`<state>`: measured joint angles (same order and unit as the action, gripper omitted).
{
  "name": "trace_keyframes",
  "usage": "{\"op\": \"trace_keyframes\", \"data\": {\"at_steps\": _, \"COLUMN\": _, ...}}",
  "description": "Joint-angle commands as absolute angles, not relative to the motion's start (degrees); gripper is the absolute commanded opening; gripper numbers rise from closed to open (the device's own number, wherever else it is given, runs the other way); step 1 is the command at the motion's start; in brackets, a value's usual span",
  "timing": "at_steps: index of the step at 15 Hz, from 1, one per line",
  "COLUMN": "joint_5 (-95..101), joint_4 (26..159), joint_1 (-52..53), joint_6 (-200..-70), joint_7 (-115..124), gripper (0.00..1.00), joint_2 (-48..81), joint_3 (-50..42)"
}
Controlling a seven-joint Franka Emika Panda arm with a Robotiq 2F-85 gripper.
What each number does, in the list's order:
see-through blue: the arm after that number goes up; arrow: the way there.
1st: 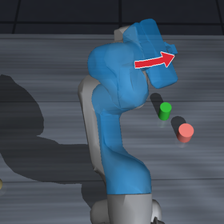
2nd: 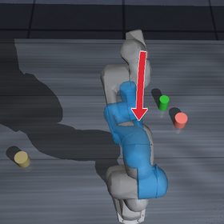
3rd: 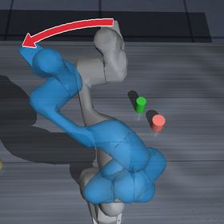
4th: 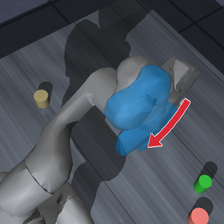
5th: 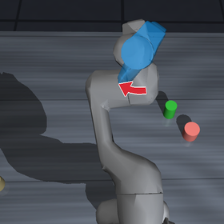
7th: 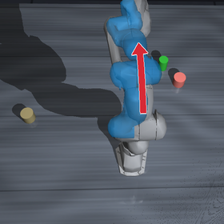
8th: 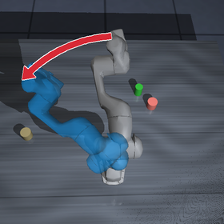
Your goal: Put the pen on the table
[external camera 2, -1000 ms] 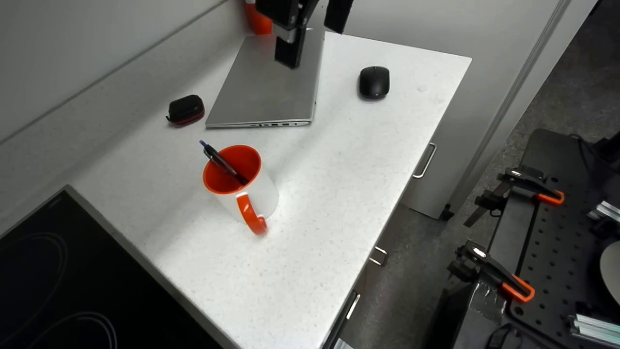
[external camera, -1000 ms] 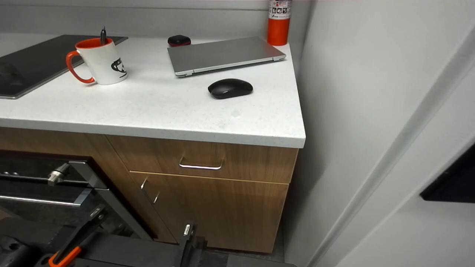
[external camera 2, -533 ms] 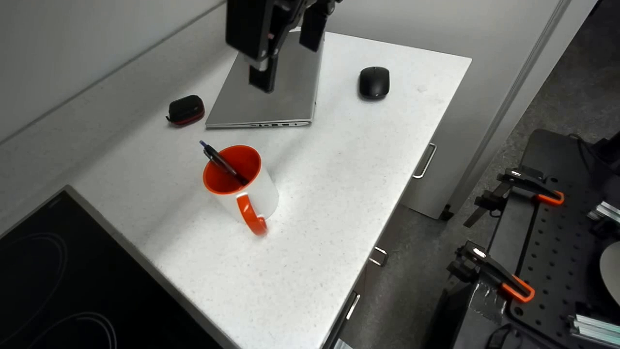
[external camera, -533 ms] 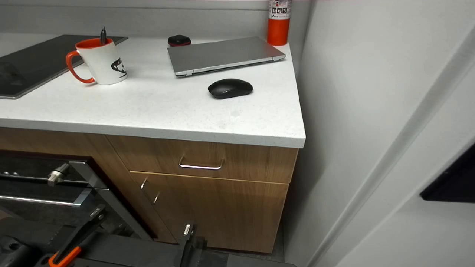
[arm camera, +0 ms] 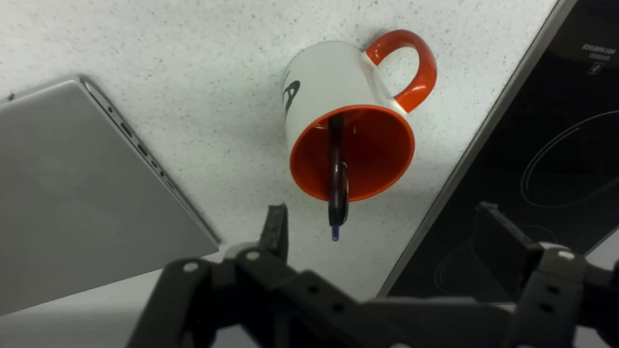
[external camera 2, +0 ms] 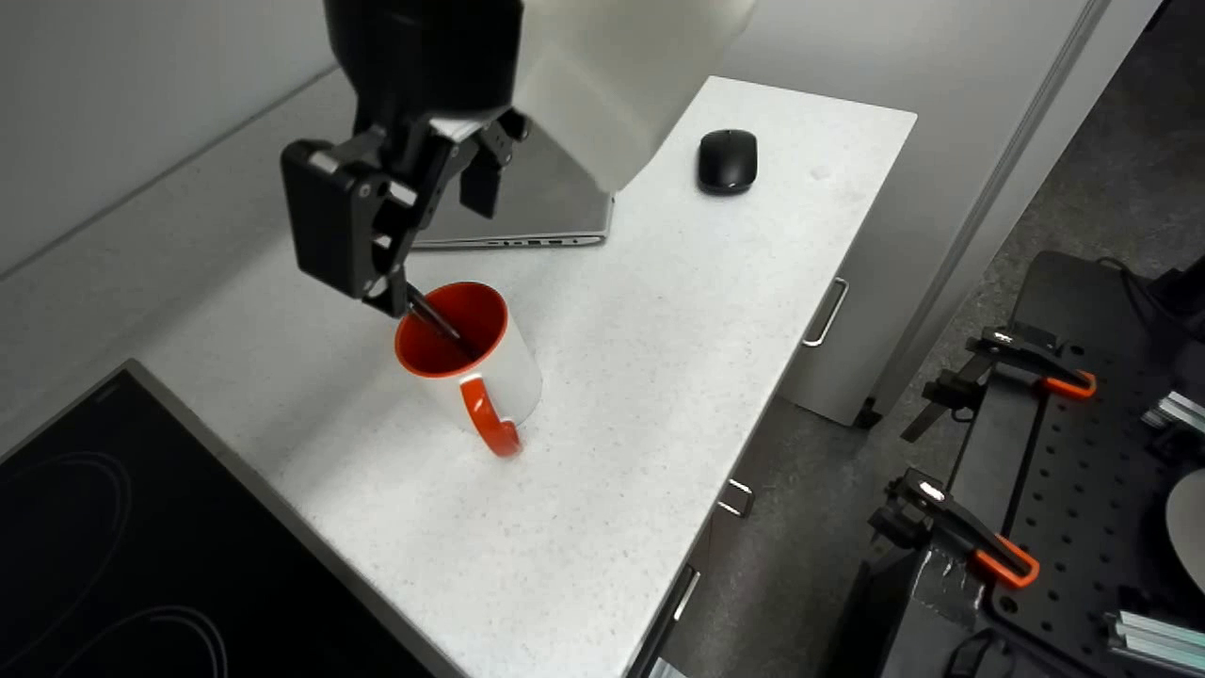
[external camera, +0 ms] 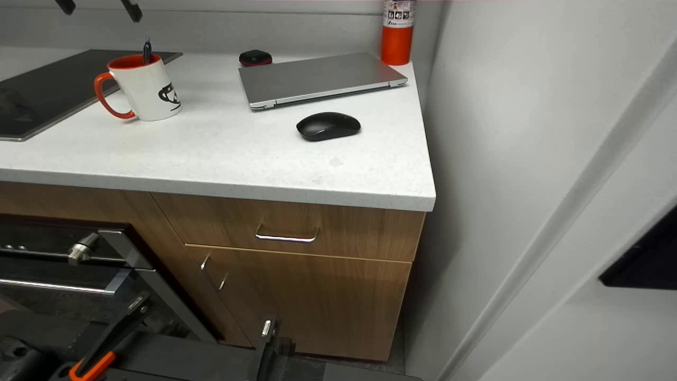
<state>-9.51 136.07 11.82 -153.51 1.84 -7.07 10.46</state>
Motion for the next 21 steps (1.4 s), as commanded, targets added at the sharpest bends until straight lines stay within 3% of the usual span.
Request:
{"op": "trace_keyframes", "data": {"at_steps": 1, "joint_5": -8.99, "joint_4": 130.54, "joint_1": 11.95, "joint_6": -156.27, "joint_7": 1.56, "gripper": 1.00, "joint_2": 0.40, "joint_3": 10.99}}
{"op": "trace_keyframes", "data": {"at_steps": 9, "joint_5": -8.64, "joint_4": 124.50, "joint_1": 11.24, "joint_6": -157.10, "joint_7": 1.47, "gripper": 1.00, "joint_2": 8.69, "joint_3": 10.93}}
{"op": "trace_keyframes", "data": {"at_steps": 10, "joint_5": -8.51, "joint_4": 124.12, "joint_1": 11.20, "joint_6": -157.08, "joint_7": 1.53, "gripper": 0.96, "joint_2": 9.02, "joint_3": 10.91}}
{"op": "trace_keyframes", "data": {"at_steps": 11, "joint_5": -8.31, "joint_4": 123.75, "joint_1": 11.18, "joint_6": -157.33, "joint_7": 1.58, "gripper": 0.77, "joint_2": 9.44, "joint_3": 10.85}}
{"op": "trace_keyframes", "data": {"at_steps": 13, "joint_5": -8.22, "joint_4": 123.30, "joint_1": 11.08, "joint_6": -157.65, "joint_7": 1.44, "gripper": 0.71, "joint_2": 9.80, "joint_3": 10.76}}
{"op": "trace_keyframes", "data": {"at_steps": 21, "joint_5": -8.93, "joint_4": 122.99, "joint_1": 10.21, "joint_6": -157.63, "joint_7": 1.30, "gripper": 0.08, "joint_2": 9.94, "joint_3": 10.35}}
